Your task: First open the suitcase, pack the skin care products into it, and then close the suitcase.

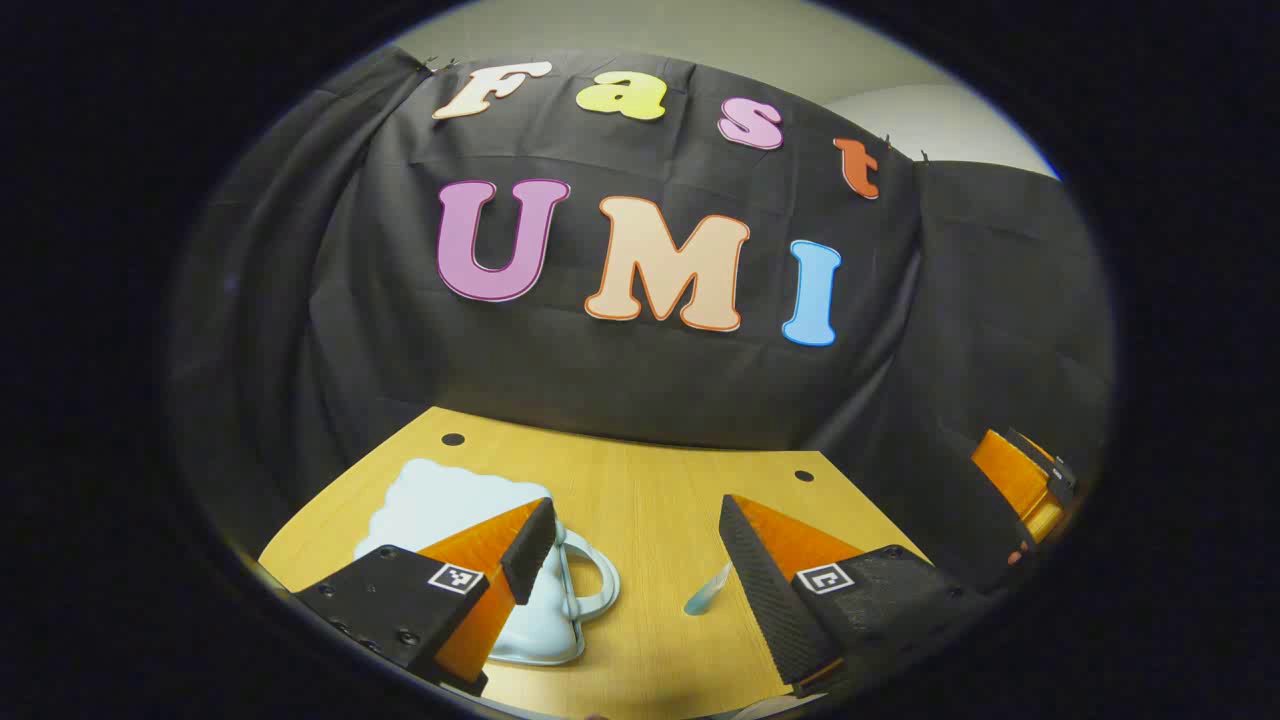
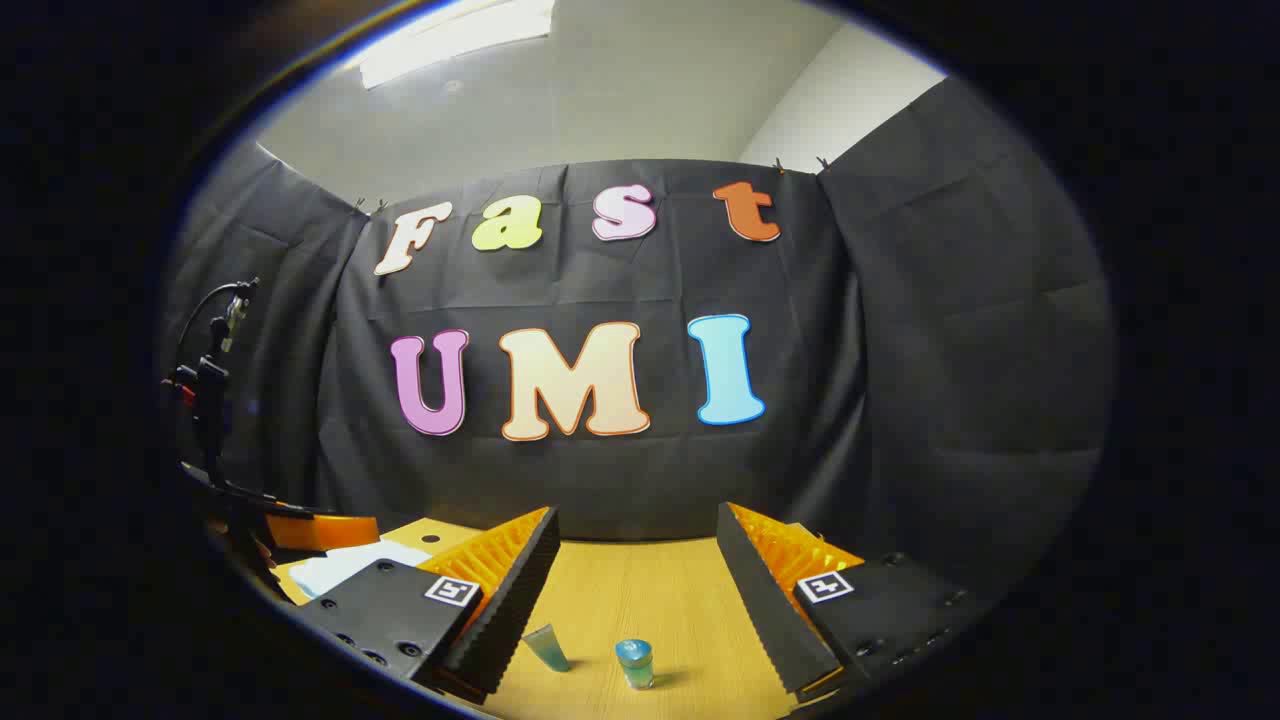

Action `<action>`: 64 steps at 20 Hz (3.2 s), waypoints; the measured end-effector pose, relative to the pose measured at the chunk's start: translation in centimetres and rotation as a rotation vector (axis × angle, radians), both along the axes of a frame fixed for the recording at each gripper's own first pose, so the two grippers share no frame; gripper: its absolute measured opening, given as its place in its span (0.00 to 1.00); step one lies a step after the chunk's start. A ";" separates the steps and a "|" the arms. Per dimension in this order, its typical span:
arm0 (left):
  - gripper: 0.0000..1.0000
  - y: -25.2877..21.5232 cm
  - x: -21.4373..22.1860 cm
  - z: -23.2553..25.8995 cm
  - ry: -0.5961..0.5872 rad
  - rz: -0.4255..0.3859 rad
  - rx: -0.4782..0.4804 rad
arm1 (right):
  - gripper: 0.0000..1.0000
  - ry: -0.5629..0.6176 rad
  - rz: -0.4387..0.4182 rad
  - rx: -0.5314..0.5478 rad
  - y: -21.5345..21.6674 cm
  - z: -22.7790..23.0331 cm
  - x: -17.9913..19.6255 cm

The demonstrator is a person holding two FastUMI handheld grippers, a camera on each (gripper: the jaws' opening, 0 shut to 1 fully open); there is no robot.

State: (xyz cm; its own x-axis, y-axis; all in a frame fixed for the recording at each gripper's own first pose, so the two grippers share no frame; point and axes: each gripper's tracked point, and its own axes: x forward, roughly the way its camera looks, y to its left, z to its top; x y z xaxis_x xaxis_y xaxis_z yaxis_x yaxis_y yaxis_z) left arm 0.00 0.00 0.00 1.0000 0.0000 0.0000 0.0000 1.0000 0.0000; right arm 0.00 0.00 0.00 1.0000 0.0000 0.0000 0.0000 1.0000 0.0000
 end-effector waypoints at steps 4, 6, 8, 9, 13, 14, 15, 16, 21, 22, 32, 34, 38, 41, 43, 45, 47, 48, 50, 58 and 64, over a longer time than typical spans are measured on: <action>0.97 -0.4 0.2 -0.6 0.031 -0.003 0.012 | 0.98 0.009 -0.016 0.008 -0.8 -0.1 0.0; 0.98 -0.7 0.4 -0.8 0.042 -0.016 0.014 | 0.98 0.010 -0.020 0.009 -1.1 -0.1 -0.1; 0.98 -0.8 0.6 -0.8 0.049 -0.009 0.039 | 0.98 0.010 -0.025 0.006 -1.2 -0.1 -0.2; 0.98 -1.0 0.7 -1.1 0.056 -0.013 0.053 | 0.98 0.012 -0.026 0.006 -1.2 -0.2 -0.3; 0.97 -1.9 0.7 -2.6 0.103 -0.031 0.060 | 0.98 0.024 -0.035 0.014 -1.7 -0.7 -0.3; 0.97 -2.1 0.6 -2.9 0.112 -0.034 0.053 | 0.98 0.027 -0.036 0.016 -1.8 -0.8 -0.4; 0.97 -2.1 0.7 -3.2 0.124 -0.032 0.050 | 0.98 0.028 -0.036 0.018 -1.8 -0.9 -0.5; 0.97 -2.0 0.8 -3.4 0.136 -0.029 0.050 | 0.98 0.029 -0.039 0.017 -2.0 -0.9 -0.4; 0.97 -1.9 1.4 -4.6 0.203 -0.031 0.041 | 0.98 0.038 -0.043 0.011 -2.4 -1.4 -0.4; 0.97 -2.1 1.7 -5.0 0.221 -0.036 0.032 | 0.98 0.043 -0.046 0.010 -2.5 -1.5 -0.5; 0.94 -0.2 7.5 -7.9 0.500 -0.046 -0.078 | 0.98 0.104 -0.020 0.004 -2.7 -4.3 -1.1; 0.94 0.5 8.9 -9.4 0.600 -0.032 -0.136 | 0.98 0.131 -0.014 0.011 -2.6 -5.2 -1.2; 0.94 1.9 10.8 -12.4 0.782 0.021 -0.162 | 0.97 0.159 -0.015 -0.003 -3.0 -6.3 -1.4; 0.91 1.8 12.3 -14.3 0.878 0.029 -0.171 | 0.98 0.175 -0.019 0.003 -3.4 -7.0 -1.4; 0.88 2.3 13.2 -15.5 0.937 0.054 -0.162 | 0.98 0.187 -0.023 0.011 -3.7 -7.3 -1.5; 0.84 2.4 14.1 -16.6 0.980 0.079 -0.161 | 0.98 0.195 -0.031 0.011 -4.2 -7.5 -1.6; 0.77 3.0 14.8 -17.5 1.009 0.108 -0.160 | 0.98 0.197 -0.041 0.007 -4.7 -7.6 -1.7; 0.71 3.1 15.0 -18.0 1.024 0.120 -0.160 | 0.98 0.199 -0.046 0.007 -4.9 -7.6 -1.7; 0.69 3.7 15.3 -18.8 1.056 0.146 -0.155 | 0.98 0.204 -0.056 0.012 -5.4 -7.8 -1.6; 0.33 5.5 16.4 -22.4 1.159 0.236 -0.141 | 0.99 0.218 -0.079 0.017 -6.6 -8.8 -1.4; 0.27 5.3 17.1 -24.6 1.198 0.244 -0.123 | 0.99 0.222 -0.104 0.029 -7.7 -9.0 -1.4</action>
State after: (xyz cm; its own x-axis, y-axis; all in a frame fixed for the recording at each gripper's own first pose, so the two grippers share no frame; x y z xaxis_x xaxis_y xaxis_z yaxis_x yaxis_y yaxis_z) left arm 17.07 5.30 -24.58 0.3425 0.1220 -0.9316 -0.2519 0.9672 0.0340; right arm -1.42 -7.72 -9.01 0.9701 -0.1001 -0.2213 0.1066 0.9941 0.0177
